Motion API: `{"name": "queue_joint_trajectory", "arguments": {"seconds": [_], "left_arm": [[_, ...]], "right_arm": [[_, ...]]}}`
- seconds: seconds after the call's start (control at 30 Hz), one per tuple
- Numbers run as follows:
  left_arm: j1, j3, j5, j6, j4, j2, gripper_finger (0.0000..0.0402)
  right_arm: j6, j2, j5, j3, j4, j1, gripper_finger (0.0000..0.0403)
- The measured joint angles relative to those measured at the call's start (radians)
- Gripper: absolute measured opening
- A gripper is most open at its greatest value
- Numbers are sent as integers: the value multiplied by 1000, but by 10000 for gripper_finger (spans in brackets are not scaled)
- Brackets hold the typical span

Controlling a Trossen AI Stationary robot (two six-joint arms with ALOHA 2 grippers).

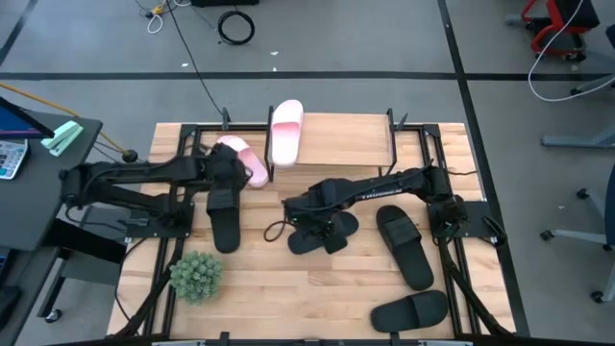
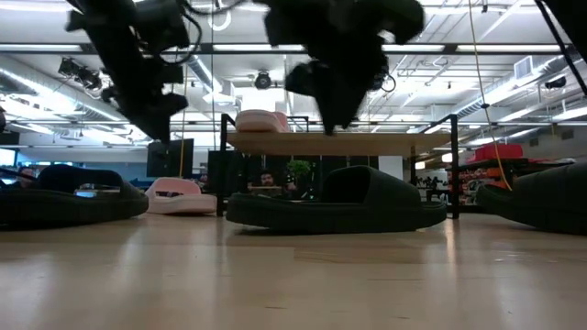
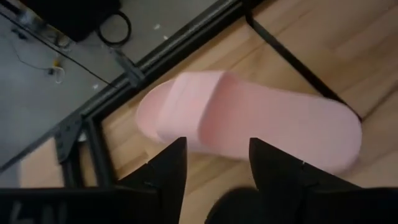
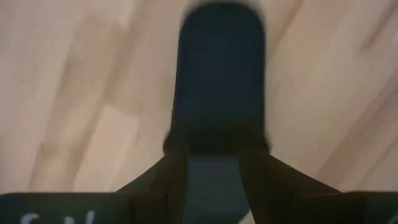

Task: Pick and place slides into the shelf
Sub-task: Put the pink slides on the shelf

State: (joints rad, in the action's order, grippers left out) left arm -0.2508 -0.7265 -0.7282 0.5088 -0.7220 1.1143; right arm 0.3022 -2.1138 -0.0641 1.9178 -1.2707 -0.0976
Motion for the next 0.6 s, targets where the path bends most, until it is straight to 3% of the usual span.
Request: {"name": "queue_joint_trajectory", "arguments": {"seconds": [0.13, 0.4, 0.6], "left_arm": [[-130, 0, 141, -115, 140, 57, 192], [-260, 0, 231, -259, 265, 255, 188], [-264, -41, 172, -343, 269, 357, 184]], "right_arm": [[-14, 35, 11, -115, -25, 6, 146], [-13, 153, 15, -345, 135, 25, 146], [-13, 279, 15, -464, 274, 39, 146]]}}
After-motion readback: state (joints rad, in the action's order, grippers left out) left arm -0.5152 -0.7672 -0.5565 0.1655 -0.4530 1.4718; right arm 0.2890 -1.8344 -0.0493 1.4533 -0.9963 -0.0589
